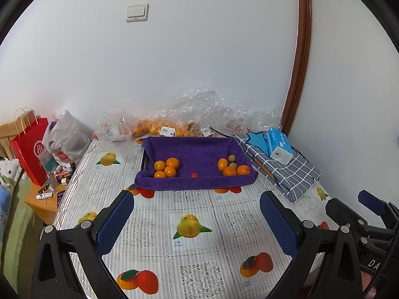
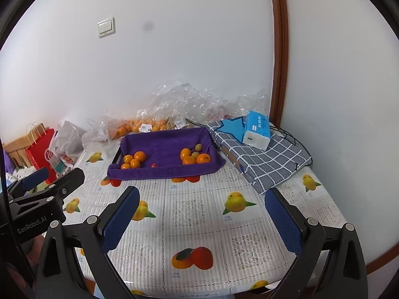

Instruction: Organize fruits

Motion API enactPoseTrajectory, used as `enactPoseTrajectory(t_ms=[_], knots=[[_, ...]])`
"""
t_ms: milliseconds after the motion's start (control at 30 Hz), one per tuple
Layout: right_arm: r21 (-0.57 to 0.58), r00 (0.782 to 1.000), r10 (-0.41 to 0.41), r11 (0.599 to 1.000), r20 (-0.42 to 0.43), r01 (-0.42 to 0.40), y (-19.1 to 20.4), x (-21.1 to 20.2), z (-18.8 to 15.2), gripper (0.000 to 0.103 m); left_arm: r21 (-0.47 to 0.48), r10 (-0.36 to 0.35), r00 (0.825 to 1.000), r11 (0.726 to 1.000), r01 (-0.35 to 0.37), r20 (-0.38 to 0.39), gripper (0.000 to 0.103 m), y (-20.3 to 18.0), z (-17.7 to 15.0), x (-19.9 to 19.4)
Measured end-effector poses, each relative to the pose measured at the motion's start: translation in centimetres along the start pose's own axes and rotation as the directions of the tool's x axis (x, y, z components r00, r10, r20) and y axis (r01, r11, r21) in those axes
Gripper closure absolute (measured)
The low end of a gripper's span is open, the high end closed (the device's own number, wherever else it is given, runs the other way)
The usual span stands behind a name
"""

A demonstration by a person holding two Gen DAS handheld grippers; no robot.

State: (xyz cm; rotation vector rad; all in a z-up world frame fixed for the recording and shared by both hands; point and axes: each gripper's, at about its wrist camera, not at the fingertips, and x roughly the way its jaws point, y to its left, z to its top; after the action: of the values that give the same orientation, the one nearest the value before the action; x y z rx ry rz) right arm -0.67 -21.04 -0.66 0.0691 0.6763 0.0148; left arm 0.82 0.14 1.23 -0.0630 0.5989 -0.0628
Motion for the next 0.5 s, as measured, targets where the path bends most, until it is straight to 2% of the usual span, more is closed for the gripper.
enactPoseTrajectory(t_ms=[500], knots=[[-0.033,0.999,-0.029,0.999,0.022,0.030,0.58,-0.69,-0.26,0.004,-0.013,0.008,1.000,1.000,-0.008,0.015,0.001,0.65,-0.06,-0.71]])
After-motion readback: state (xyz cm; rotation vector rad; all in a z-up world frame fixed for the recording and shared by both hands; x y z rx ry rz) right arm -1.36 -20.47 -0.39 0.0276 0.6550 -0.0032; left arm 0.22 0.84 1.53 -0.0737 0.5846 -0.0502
